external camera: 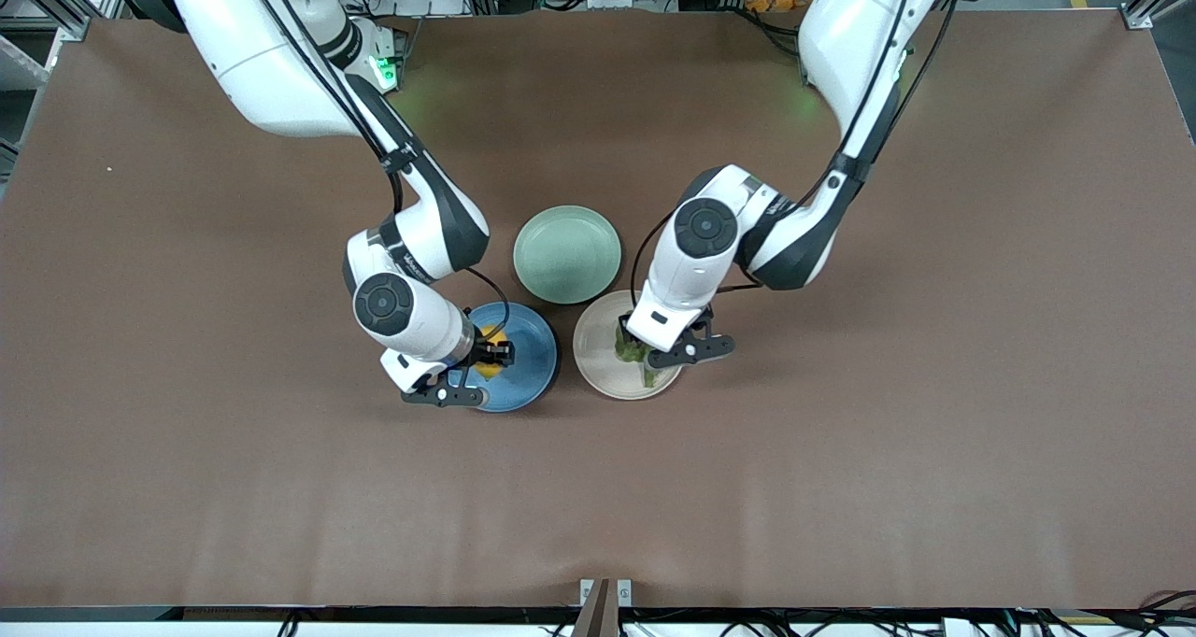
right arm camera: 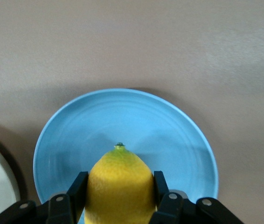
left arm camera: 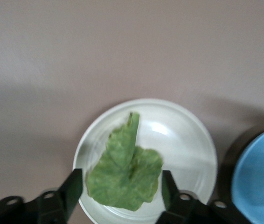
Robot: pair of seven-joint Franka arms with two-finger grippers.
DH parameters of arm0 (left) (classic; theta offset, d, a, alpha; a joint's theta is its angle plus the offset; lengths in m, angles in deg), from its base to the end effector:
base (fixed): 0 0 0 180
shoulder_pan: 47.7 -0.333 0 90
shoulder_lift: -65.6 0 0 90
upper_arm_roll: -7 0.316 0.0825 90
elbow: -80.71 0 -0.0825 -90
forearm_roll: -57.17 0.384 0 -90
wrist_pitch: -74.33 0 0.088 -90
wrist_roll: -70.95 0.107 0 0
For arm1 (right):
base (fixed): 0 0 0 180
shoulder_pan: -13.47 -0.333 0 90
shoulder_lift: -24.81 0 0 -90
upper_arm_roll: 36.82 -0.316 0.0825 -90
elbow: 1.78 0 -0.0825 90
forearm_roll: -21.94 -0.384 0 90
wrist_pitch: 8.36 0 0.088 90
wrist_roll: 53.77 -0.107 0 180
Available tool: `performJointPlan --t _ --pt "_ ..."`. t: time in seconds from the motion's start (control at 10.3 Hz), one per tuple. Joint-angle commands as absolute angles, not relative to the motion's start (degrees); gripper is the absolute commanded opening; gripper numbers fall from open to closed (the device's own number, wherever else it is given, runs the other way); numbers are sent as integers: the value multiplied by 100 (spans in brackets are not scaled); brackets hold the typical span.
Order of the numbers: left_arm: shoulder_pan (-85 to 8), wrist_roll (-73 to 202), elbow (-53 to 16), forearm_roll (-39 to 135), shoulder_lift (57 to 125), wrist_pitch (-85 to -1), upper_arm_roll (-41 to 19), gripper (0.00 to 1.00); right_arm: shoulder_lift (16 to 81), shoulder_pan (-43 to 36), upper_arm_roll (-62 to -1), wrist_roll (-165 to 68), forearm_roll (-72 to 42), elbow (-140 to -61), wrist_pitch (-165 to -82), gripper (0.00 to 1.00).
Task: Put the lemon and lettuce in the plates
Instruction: 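Open the left gripper to drop the lettuce onto the cream plate, then open the right gripper to release the lemon onto the blue plate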
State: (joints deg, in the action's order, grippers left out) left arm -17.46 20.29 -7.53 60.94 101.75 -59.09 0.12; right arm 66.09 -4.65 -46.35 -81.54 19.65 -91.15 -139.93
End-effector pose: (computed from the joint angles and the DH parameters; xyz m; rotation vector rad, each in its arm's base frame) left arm 0.5836 -0.4223 0.3013 2.9935 0.3361 0.1586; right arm 0.6330 0.3130 0.2285 -3.0045 0.1058 0.0650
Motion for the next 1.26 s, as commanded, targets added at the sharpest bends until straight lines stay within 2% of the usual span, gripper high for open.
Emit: performJointPlan --t 0.0,0.1,0.39,0.68,0.97,1.17 --pt "-2122 2652 -885 6235 9420 -5332 59 100 6761 -472 -4675 -8277 1991 -8914 -13993 48" --pt "-2342 3117 -885 6235 9060 -4885 50 100 6787 -542 -4666 -8295 2131 -8932 -14002 99" --pt "-2887 4217 -893 6235 8145 -3434 50 100 6718 -516 -4684 -8278 2352 -8784 -13949 100" --pt "-3450 5037 -911 6226 7424 -2467 41 100 6096 -184 -4657 -8164 2361 -8747 -13389 100" --pt "-3950 5370 -920 6227 7053 -2121 33 100 5147 458 -4623 -7243 2361 -8730 -11976 100" --pt "-4145 5512 -902 6226 6939 -2121 41 100 4480 757 -4439 -6768 2361 -8756 -11448 100"
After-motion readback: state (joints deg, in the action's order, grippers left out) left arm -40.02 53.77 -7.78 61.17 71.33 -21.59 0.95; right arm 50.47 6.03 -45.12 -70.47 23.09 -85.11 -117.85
